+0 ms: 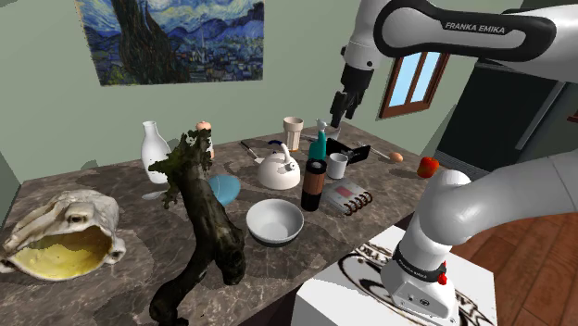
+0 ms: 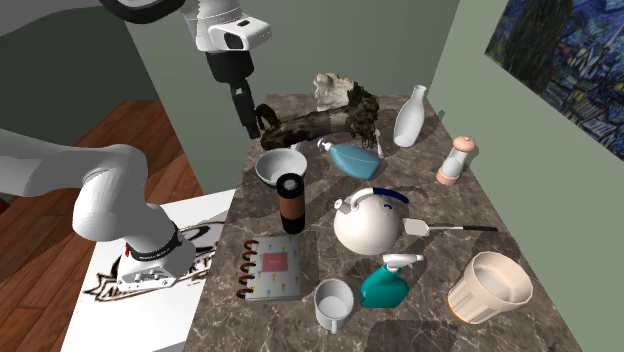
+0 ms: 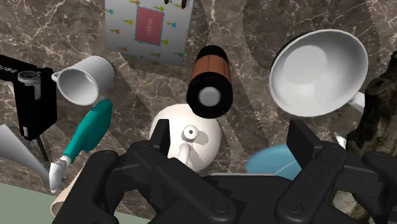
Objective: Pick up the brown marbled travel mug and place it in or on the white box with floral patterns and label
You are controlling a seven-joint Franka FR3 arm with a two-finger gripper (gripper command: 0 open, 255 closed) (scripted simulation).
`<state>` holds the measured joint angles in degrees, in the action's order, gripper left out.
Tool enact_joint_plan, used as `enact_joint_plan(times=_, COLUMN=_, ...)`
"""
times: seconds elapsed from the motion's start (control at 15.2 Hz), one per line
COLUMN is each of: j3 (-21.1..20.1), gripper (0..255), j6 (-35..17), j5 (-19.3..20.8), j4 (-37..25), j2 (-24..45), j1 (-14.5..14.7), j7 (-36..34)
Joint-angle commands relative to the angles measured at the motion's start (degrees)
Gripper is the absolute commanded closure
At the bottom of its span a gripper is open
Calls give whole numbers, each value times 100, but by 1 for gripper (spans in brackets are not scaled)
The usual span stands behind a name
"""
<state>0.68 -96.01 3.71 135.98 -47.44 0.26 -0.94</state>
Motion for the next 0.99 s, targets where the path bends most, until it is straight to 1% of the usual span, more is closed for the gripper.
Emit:
enact_joint_plan(times=0.0, j3=0, gripper=0, j6=0, j5=0, j4=0, j2=0, j1=0, j7=0)
enact_joint_plan(times=0.46, j3=176, gripper=0, j6=-1036, j5=-20, j4=299, j2=1142, j1=-51, j7=0)
enact_joint_plan(times=0.86, j3=317, gripper=0, j6=-1854, j5=-81, j4=306, j2=2293, j1=-73, j7=33)
enact_joint_plan(times=0.92, j3=320, gripper=0, j6=-1936, j5=-80, j4=366, j2=2315, j1=-74, j7=33)
